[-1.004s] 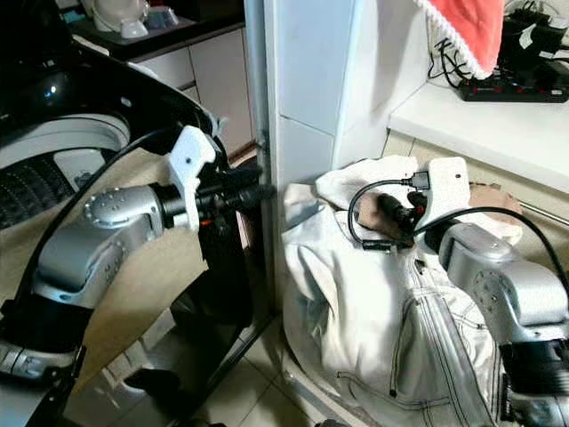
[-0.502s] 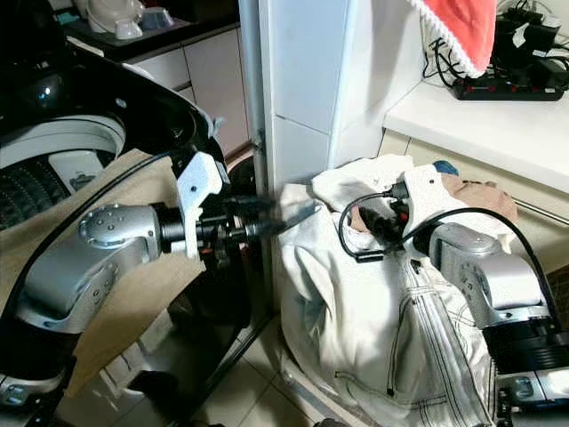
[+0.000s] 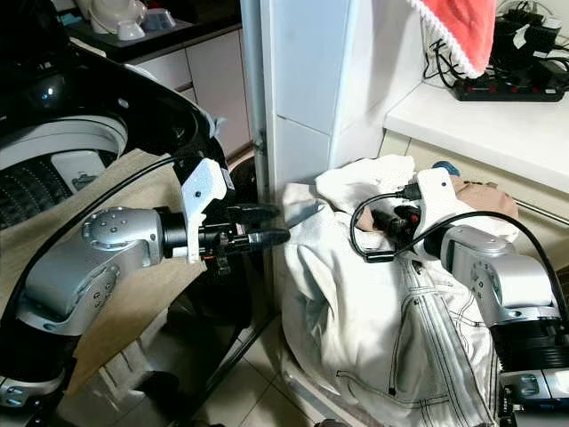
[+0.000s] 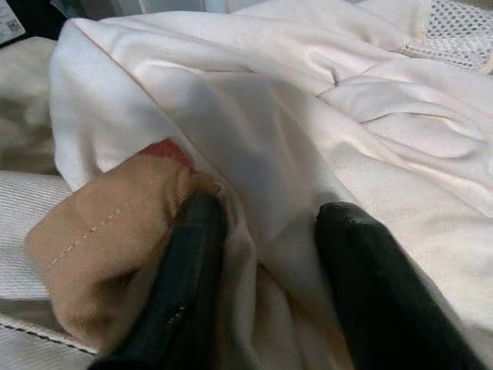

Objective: Clothes washing

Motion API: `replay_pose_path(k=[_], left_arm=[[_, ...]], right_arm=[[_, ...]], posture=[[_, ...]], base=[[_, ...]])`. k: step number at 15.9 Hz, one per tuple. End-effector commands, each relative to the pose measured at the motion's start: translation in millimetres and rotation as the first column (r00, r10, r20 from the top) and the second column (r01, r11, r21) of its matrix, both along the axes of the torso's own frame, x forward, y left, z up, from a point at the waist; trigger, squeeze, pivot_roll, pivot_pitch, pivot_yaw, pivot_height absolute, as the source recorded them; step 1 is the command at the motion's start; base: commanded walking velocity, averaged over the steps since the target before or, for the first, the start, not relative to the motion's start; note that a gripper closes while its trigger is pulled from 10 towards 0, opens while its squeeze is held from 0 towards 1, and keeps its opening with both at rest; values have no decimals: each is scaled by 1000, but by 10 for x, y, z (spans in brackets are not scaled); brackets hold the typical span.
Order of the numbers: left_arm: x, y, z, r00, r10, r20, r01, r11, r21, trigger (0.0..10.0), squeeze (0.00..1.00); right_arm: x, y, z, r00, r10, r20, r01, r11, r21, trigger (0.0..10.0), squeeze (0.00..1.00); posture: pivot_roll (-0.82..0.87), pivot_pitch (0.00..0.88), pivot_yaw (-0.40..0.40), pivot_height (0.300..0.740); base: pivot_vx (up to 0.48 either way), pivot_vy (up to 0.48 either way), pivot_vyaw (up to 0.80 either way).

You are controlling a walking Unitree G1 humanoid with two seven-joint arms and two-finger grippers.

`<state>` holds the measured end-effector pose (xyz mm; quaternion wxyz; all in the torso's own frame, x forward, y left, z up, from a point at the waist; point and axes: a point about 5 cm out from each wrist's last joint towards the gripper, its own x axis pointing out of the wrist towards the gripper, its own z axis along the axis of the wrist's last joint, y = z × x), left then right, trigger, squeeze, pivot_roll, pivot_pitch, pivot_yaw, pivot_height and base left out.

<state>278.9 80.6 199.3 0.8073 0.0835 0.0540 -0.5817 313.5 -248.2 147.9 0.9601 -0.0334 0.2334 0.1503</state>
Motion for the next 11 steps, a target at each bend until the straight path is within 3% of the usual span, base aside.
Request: replay_pose_path(k=[1,11], left_arm=[[-48,-7,28,999,-37,-2,37,999,1,10000,0],[-69,-16,10,999,-47,-16,48,999,11,10000,0]], right_arm=[[-2,-43,0,1000,-17,-12,17,1000,5,0,0],[15,-121,12,998,-55,-4,55,998,-9,0,0]], posture=[[-194,0,69,740],[-196,0,69,740]], base=[[0,0,0],[0,0,0]])
